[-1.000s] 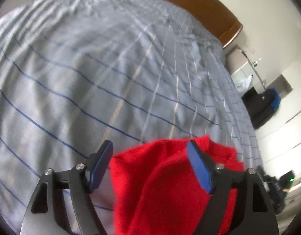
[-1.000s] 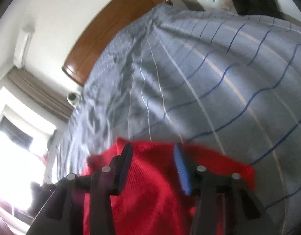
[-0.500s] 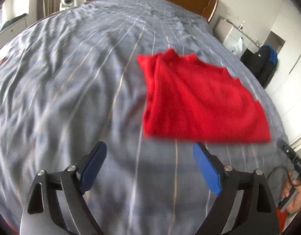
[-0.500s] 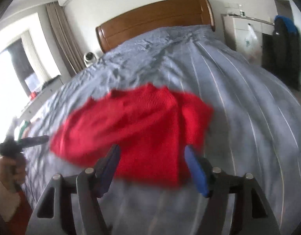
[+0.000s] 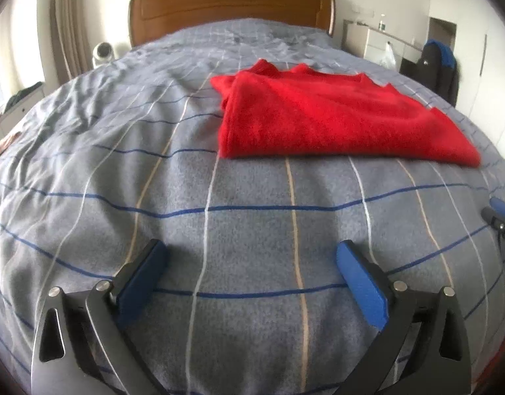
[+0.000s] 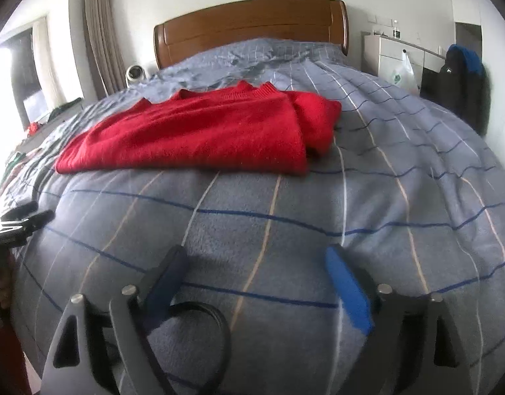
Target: Fold small clothes
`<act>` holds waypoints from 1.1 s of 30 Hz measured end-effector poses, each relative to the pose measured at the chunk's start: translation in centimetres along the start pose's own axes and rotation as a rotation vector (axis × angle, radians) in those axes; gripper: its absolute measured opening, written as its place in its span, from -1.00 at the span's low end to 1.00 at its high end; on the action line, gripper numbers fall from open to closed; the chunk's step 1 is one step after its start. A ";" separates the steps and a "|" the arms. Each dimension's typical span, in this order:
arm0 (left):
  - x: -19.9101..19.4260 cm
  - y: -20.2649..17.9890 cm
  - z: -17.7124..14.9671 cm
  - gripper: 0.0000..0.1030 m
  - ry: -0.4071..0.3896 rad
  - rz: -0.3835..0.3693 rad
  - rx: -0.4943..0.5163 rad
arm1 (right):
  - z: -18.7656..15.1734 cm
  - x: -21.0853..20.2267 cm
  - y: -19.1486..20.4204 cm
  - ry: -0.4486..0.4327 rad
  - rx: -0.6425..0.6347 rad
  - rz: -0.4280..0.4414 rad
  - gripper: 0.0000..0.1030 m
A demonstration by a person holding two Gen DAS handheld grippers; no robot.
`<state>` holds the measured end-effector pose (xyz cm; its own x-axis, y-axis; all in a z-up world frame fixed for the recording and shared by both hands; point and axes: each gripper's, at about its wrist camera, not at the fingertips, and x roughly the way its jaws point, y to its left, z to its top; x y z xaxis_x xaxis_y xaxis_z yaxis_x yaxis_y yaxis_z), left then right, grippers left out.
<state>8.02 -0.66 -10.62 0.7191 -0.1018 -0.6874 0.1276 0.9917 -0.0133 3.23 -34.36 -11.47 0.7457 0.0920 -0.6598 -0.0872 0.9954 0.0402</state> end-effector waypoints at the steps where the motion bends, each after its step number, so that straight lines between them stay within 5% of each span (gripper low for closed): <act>1: 0.0 -0.1 -0.2 0.99 -0.008 0.003 0.007 | 0.0 0.1 0.0 -0.003 -0.002 -0.001 0.70; 33: 0.0 -0.7 -0.9 0.99 -0.017 0.003 0.024 | -0.7 0.3 0.5 -0.024 -0.013 -0.014 0.72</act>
<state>7.30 -1.25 -11.30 0.7310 -0.1002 -0.6750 0.1413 0.9899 0.0061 2.95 -33.84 -12.22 0.7624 0.0787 -0.6423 -0.0849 0.9962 0.0213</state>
